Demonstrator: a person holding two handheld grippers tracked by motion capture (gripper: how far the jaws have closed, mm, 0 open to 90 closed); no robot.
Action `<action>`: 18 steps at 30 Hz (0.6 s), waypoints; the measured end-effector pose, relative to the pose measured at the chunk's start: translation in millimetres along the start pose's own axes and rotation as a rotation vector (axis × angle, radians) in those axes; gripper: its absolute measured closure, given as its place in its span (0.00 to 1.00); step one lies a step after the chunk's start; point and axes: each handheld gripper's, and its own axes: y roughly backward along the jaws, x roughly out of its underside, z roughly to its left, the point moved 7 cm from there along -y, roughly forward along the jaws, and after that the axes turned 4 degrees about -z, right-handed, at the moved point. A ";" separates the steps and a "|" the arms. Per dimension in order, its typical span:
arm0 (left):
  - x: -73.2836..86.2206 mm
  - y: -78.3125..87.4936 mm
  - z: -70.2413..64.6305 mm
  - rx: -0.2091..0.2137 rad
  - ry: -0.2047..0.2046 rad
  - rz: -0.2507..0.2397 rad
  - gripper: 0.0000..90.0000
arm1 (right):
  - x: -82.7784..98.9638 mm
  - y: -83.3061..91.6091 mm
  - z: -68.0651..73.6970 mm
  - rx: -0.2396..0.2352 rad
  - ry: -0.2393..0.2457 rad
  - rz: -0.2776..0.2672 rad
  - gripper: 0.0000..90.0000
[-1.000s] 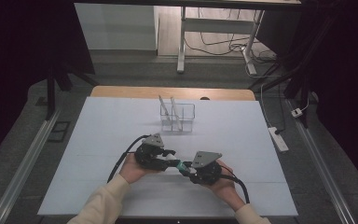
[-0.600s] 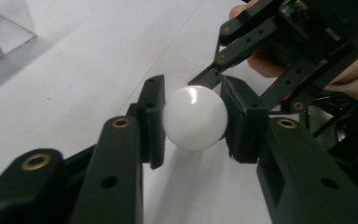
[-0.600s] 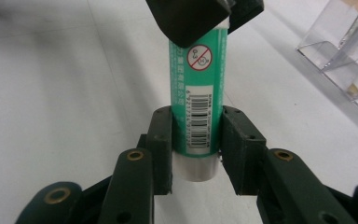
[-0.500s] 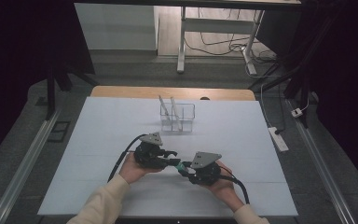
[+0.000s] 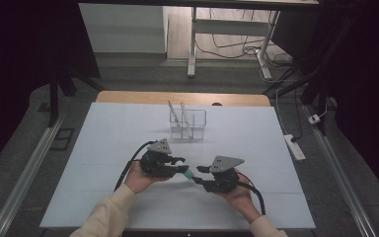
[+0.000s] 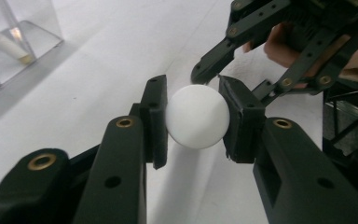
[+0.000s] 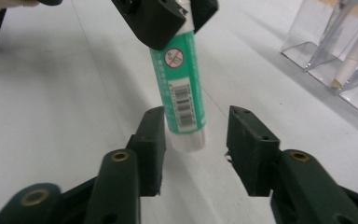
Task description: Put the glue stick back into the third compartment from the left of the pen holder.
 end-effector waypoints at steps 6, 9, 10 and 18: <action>-0.7 6.3 3.7 -0.006 0.009 -0.015 0.72 | 3.1 8.2 -9.4 0.029 -0.037 -0.005 0.54; -0.7 8.1 4.5 -0.002 0.011 -0.015 0.72 | 6.5 13.9 -14.8 0.050 -0.050 -0.006 0.52; -0.5 8.5 4.9 -0.005 0.010 -0.013 0.72 | 7.8 16.6 -16.4 0.057 -0.052 -0.007 0.52; -0.5 14.2 7.7 -0.004 0.017 -0.023 0.72 | 22.4 46.7 -33.7 0.143 -0.083 -0.018 0.51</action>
